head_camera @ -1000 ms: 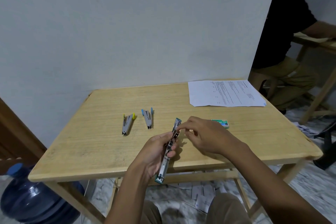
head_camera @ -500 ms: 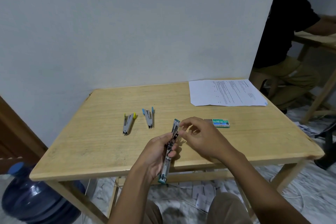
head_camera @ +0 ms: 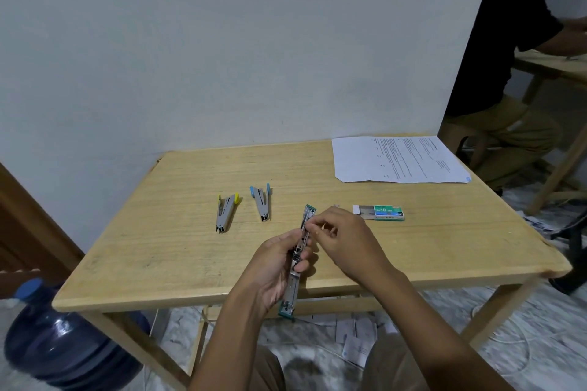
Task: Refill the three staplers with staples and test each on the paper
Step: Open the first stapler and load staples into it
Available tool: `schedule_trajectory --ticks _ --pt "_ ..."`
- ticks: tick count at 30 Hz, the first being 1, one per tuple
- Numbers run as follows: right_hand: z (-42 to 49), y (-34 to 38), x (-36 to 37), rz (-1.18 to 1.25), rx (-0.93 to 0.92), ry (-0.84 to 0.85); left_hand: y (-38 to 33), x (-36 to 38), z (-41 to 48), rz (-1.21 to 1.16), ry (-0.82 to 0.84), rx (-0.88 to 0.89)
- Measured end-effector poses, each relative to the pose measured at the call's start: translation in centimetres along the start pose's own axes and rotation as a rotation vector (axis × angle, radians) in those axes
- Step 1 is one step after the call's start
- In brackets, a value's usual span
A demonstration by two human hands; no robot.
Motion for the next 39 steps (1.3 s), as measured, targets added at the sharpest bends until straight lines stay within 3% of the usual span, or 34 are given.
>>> schedule_trajectory --ticks 7,12,16,21,27,35,39 --pt "0.0 0.7 0.3 -0.136 0.005 -0.056 0.0 0.1 -0.1 -0.012 -0.012 -0.006" --pt "-0.7 0.9 0.0 0.03 0.062 -0.062 -0.3 0.4 -0.3 -0.033 -0.063 0.026" --pt "-1.3 1.2 -0.9 0.224 0.092 0.203 -1.0 0.9 -0.2 -0.137 -0.162 0.065" --pt "-1.9 1.6 -1.8 0.112 0.004 0.438 -2.4 1.5 0.2 -0.301 -0.268 0.152" --pt "-2.0 1.4 -2.5 0.173 -0.144 0.234 -3.7 1.6 -0.5 -0.433 -0.28 0.223" --pt "0.1 2.2 -3.6 0.489 0.042 -0.035 -3.3 1.5 -3.4 -0.107 -0.053 0.06" --pt "0.6 1.9 -2.8 0.608 0.271 0.094 -2.9 1.8 -3.7 -0.1 -0.044 0.05"
Point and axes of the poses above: each hand's wrist, its own z-axis towards the middle knuckle, its own x-axis out of the palm, y = z × x, the point moved 1 cm from there along z, towards the middle knuckle, and after that the axes turned 12 degrees about -y, right-handed, at the moved point
